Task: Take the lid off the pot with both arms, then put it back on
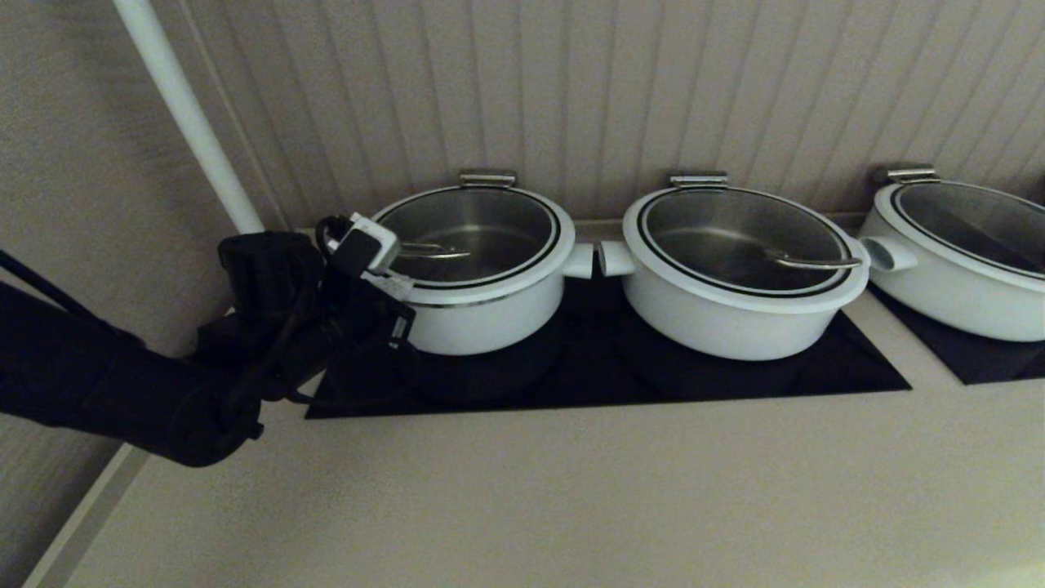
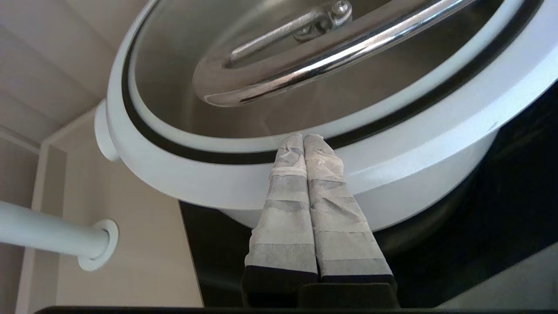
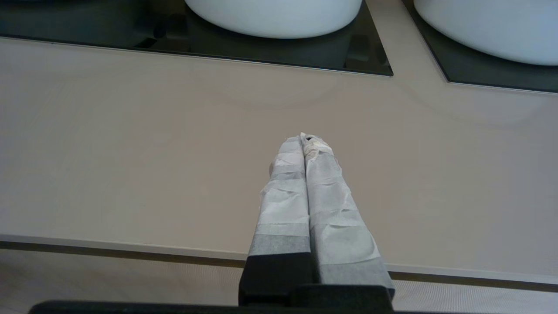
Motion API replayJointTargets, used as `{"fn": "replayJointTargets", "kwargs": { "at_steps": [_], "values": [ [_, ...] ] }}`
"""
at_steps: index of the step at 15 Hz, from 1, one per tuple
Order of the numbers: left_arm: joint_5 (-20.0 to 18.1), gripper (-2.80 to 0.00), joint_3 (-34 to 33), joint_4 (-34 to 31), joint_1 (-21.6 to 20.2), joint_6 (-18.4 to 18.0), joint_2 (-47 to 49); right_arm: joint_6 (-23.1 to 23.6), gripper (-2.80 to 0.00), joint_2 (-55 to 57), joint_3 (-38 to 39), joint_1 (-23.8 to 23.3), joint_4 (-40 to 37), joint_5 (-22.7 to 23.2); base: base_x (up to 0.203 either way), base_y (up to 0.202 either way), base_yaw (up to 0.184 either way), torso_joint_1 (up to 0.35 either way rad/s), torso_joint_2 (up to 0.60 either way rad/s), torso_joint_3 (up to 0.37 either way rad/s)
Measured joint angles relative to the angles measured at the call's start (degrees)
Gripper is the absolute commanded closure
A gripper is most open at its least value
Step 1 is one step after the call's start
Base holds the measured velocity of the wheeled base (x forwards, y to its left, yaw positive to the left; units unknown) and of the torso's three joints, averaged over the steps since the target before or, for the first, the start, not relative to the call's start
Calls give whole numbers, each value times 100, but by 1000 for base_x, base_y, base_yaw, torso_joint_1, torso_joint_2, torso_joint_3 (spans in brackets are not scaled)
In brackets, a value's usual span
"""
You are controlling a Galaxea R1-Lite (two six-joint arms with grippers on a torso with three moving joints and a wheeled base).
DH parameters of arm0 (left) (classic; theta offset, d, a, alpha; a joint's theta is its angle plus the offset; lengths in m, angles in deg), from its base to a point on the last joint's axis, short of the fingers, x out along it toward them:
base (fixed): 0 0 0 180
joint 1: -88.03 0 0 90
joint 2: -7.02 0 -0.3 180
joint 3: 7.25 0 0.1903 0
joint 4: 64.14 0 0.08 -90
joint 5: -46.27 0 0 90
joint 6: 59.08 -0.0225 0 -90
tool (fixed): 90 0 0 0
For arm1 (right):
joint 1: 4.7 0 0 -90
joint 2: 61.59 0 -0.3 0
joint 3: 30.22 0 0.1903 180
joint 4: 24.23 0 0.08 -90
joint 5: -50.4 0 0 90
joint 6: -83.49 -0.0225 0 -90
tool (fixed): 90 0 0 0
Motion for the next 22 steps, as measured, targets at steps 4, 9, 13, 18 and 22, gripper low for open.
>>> {"fn": "replayJointTargets", "kwargs": {
  "at_steps": [4, 9, 13, 18, 22],
  "values": [
    [2, 0, -138, 2, -2, 0, 15, 0, 0, 0, 0, 0, 0, 3, 0, 0, 0, 0, 0, 0],
    [2, 0, -300, 94, 0, 0, 4, 2, 0, 0, 0, 0, 0, 2, 0, 0, 0, 0, 0, 0],
    [0, 0, -320, 69, -36, 0, -38, 2, 0, 0, 0, 0, 0, 2, 0, 0, 0, 0, 0, 0],
    [2, 0, -455, 51, -86, -9, -183, -1, 0, 0, 0, 0, 0, -1, 0, 0, 0, 0, 0, 0],
    [2, 0, -669, 65, -96, -4, -370, 0, 0, 0, 0, 0, 0, 2, 0, 0, 0, 0, 0, 0]
  ]
}}
